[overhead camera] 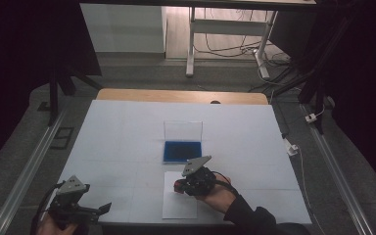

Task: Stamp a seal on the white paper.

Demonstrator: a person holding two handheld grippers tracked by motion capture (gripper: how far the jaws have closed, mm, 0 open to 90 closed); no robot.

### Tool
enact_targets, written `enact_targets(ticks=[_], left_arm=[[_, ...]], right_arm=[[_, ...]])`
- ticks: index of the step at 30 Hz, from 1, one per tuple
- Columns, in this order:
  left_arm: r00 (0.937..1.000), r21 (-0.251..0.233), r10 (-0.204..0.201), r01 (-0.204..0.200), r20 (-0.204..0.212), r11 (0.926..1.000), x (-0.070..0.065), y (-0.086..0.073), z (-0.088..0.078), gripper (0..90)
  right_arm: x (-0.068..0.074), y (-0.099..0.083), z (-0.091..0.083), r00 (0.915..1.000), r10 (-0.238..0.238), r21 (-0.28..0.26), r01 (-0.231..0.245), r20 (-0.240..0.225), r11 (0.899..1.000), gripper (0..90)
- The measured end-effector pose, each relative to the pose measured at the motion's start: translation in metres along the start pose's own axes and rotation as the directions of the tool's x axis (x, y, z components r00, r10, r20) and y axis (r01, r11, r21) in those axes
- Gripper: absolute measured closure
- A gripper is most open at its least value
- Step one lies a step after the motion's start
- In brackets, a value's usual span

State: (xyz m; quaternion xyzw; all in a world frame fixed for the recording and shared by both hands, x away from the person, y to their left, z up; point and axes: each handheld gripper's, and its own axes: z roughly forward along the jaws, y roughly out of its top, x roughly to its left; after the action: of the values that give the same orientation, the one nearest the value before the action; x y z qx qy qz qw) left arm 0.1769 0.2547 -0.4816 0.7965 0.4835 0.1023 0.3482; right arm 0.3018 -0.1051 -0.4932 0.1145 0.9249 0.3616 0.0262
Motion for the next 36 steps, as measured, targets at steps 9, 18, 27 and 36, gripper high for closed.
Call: enact_targets(ticks=[9,18,27,36], left_arm=[[1.0000,-0.001,0.001,-0.001,0.001,1.0000,0.000,0.000,0.000,0.9],[1.0000,0.001,0.001,-0.001,0.002,1.0000,0.000,0.000,0.000,0.9],[1.0000,0.002,0.000,0.000,0.001,1.0000,0.000,0.000,0.000,0.9],[1.0000,0.005,0.002,-0.002,0.001,1.0000,0.000,0.001,0.001,0.9]], right_arm=[[-0.002,-0.005,0.006,1.0000,-0.003,0.026,0.003,0.000,1.000,79.8],[-0.001,-0.006,0.008,0.9999,-0.012,0.042,0.012,0.000,0.999,80.2],[0.006,-0.006,0.008,0.9978,-0.055,0.061,0.053,0.037,0.997,80.3],[0.010,-0.005,0.008,0.9959,-0.070,0.072,0.066,0.057,0.995,80.4]])
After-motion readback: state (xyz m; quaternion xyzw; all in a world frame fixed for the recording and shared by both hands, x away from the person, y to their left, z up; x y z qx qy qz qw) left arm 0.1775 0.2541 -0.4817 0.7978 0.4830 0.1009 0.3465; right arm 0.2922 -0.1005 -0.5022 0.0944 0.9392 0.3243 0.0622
